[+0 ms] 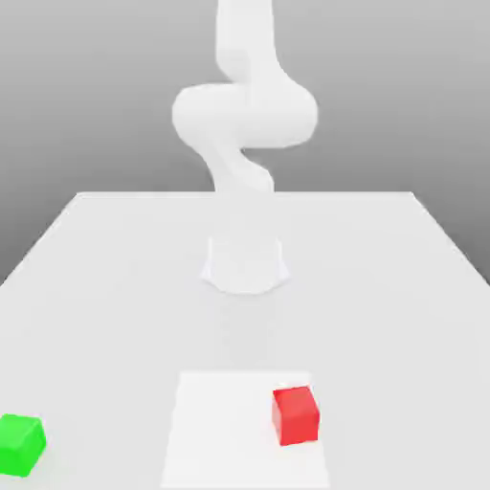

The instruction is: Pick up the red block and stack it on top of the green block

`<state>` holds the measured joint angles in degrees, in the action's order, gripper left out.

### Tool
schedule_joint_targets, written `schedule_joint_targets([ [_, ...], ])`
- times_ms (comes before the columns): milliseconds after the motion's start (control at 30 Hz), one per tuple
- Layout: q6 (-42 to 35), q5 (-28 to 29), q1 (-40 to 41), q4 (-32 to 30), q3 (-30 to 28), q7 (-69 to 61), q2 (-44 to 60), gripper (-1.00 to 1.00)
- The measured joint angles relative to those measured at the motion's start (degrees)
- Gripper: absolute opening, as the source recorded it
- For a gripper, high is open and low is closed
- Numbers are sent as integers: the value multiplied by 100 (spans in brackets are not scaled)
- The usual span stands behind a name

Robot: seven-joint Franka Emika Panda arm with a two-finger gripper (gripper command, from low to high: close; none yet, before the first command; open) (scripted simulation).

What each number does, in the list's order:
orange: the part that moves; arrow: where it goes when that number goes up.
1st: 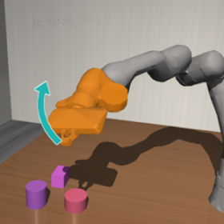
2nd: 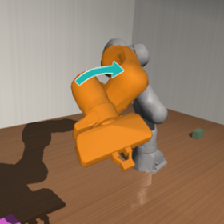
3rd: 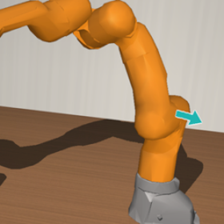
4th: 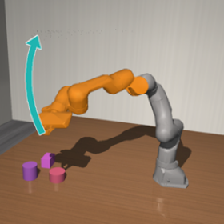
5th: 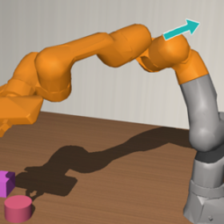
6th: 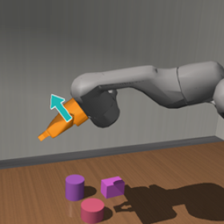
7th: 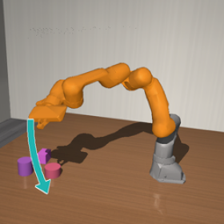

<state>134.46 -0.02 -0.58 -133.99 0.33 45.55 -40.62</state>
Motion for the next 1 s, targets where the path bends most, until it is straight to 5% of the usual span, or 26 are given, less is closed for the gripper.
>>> schedule_joint_targets([
  [667,2159,60,-415,-1776,355,-170,4192,0],
  [867,3111,265,-510,-1779,247,-35,5439,0],
  [900,3285,296,-542,-1750,208,-12,5644,-100],
  [1000,3285,301,-542,-1750,209,-7,5644,-100],
])
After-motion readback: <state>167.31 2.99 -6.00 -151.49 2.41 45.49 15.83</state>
